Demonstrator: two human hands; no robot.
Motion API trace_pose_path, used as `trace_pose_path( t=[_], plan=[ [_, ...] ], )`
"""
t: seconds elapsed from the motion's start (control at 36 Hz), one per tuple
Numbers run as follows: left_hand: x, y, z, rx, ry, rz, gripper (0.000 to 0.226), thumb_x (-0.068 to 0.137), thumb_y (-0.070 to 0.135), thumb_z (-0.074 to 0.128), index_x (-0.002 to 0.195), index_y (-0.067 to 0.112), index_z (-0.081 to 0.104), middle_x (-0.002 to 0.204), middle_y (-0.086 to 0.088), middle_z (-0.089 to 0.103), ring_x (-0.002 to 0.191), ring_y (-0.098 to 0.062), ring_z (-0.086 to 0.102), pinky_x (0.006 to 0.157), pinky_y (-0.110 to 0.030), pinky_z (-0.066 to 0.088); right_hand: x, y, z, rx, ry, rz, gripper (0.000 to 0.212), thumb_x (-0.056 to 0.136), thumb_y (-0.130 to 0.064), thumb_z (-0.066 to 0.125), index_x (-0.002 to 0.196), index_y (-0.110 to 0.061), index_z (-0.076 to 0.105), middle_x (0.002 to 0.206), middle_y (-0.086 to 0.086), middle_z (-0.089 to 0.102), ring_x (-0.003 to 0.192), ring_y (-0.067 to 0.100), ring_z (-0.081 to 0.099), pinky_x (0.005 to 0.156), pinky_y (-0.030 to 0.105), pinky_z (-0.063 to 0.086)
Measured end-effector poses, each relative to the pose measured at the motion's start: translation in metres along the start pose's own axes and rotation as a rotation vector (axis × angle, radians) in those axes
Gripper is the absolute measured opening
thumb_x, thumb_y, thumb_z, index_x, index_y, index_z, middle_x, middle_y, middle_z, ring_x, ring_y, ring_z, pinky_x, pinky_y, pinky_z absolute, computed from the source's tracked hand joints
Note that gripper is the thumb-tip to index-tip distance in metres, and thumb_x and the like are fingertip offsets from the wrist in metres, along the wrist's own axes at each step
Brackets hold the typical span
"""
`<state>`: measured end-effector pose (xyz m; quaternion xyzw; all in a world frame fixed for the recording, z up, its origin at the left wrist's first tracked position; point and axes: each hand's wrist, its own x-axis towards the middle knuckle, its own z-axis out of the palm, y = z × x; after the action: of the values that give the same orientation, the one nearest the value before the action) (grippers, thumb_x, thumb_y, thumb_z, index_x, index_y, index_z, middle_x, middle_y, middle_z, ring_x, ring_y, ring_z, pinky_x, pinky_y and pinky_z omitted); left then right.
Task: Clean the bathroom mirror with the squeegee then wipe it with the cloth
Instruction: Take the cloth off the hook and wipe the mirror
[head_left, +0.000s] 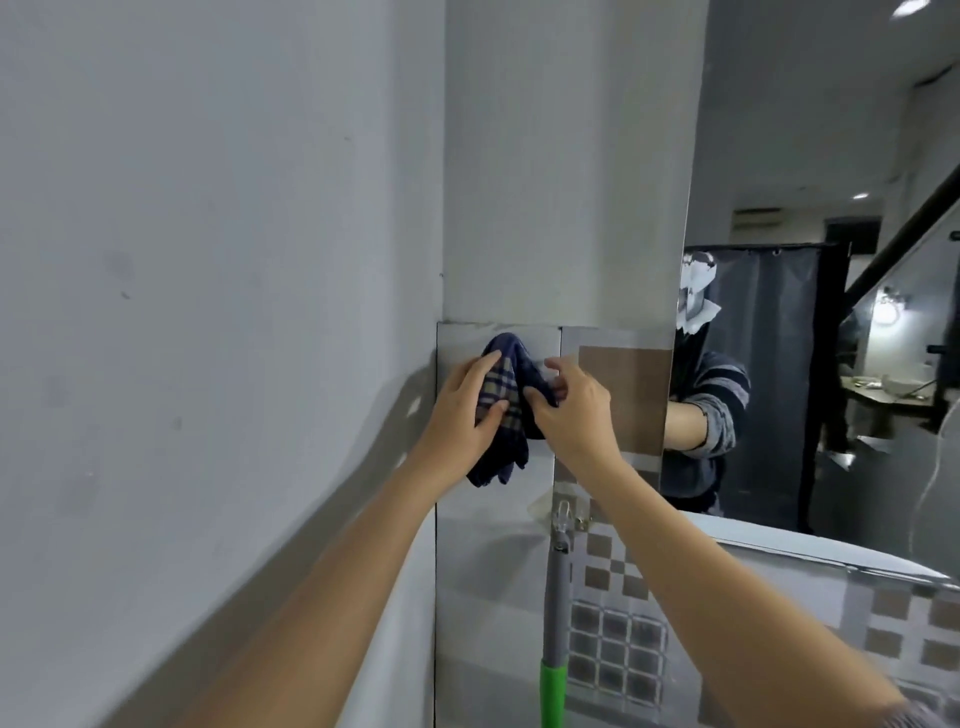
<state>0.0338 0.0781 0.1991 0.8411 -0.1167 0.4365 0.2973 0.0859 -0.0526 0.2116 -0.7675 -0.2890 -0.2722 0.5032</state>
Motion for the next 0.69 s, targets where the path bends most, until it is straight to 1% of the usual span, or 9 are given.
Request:
trace_pose_path(
  t=[0.06,0.11,0.22,0.31,0.39,0.5,0.58,0.61,0.69],
  plan=[
    [0.002,-0.002,0.000,-0.008,0.001,-0.007,0.052,0.091,0.010,0.052,0.138,0.018,0.032,0.137,-0.003,0.037,0.124,-0.016,0.040,0.102,-0.024,0.034,0.004,-0.002,0.000,-0.019,-0.004,-0.013,0.015,0.086,-0.012,0.059,0.099,-0.006,0.064,0.092,0.009,0.064,0.089,0.023,0.057,0.065,0.017,0.038],
    [0.004,-0.001,-0.001,-0.014,-0.017,-0.026,0.053,0.091,0.010,0.052,0.139,0.020,0.031,0.139,-0.002,0.036,0.125,-0.015,0.039,0.101,-0.021,0.032,0.010,-0.006,-0.005,-0.049,-0.020,-0.024,0.012,0.085,-0.005,0.057,0.093,-0.005,0.067,0.093,0.012,0.065,0.081,0.020,0.056,0.059,0.014,0.037],
    [0.006,0.005,-0.002,-0.024,-0.037,-0.024,0.060,0.089,0.013,0.056,0.140,0.020,0.026,0.141,-0.001,0.035,0.125,-0.012,0.036,0.099,-0.016,0.026,0.027,-0.017,-0.023,-0.155,-0.042,-0.095,0.017,0.085,-0.003,0.055,0.090,-0.009,0.070,0.092,0.010,0.067,0.083,0.022,0.059,0.069,0.024,0.040],
    [0.010,0.013,-0.003,-0.051,-0.061,0.009,0.068,0.084,0.013,0.061,0.141,0.018,0.023,0.142,-0.005,0.034,0.127,-0.016,0.035,0.105,-0.023,0.028,0.040,-0.035,-0.039,-0.204,-0.025,-0.178,0.020,0.086,-0.002,0.053,0.094,-0.009,0.069,0.097,0.008,0.060,0.086,0.020,0.054,0.076,0.026,0.040],
    [0.018,0.025,-0.006,-0.087,-0.056,0.009,0.079,0.079,0.017,0.066,0.143,0.017,0.019,0.144,-0.006,0.032,0.130,-0.018,0.035,0.109,-0.037,0.032,0.048,-0.060,-0.052,-0.242,-0.042,-0.276,0.024,0.086,0.002,0.049,0.091,-0.010,0.069,0.097,0.006,0.056,0.086,0.017,0.050,0.076,0.024,0.038],
    [0.024,0.046,-0.016,-0.164,-0.026,0.025,0.088,0.075,0.033,0.070,0.143,0.026,0.015,0.147,0.001,0.029,0.133,-0.014,0.030,0.111,-0.041,0.030,0.053,-0.087,-0.071,-0.248,-0.019,-0.381,0.026,0.083,0.005,0.049,0.090,-0.009,0.071,0.097,0.008,0.059,0.087,0.019,0.054,0.076,0.021,0.041],
    [0.025,0.065,-0.028,-0.142,-0.036,0.051,0.096,0.071,0.042,0.074,0.143,0.033,0.011,0.152,0.004,0.019,0.139,-0.016,0.021,0.112,-0.044,0.026,0.052,-0.097,-0.095,-0.225,-0.025,-0.405,0.023,0.083,0.003,0.055,0.092,-0.009,0.072,0.099,0.008,0.063,0.087,0.017,0.055,0.071,0.007,0.039],
    [0.024,0.073,-0.032,-0.147,-0.059,0.044,0.099,0.069,0.044,0.075,0.143,0.034,0.010,0.152,0.004,0.019,0.139,-0.016,0.022,0.112,-0.043,0.026,0.051,-0.098,-0.104,-0.216,-0.032,-0.406,0.022,0.082,0.001,0.057,0.091,-0.012,0.073,0.098,0.006,0.063,0.088,0.017,0.057,0.073,0.007,0.040],
    [0.015,0.099,-0.039,-0.199,-0.121,0.035,0.100,0.064,0.049,0.077,0.141,0.038,0.015,0.145,0.003,0.033,0.128,-0.015,0.038,0.105,-0.037,0.036,0.041,-0.094,-0.132,-0.232,-0.040,-0.396,0.020,0.082,-0.010,0.061,0.088,-0.026,0.073,0.092,-0.009,0.063,0.092,0.017,0.060,0.085,0.037,0.050]
  ],
)
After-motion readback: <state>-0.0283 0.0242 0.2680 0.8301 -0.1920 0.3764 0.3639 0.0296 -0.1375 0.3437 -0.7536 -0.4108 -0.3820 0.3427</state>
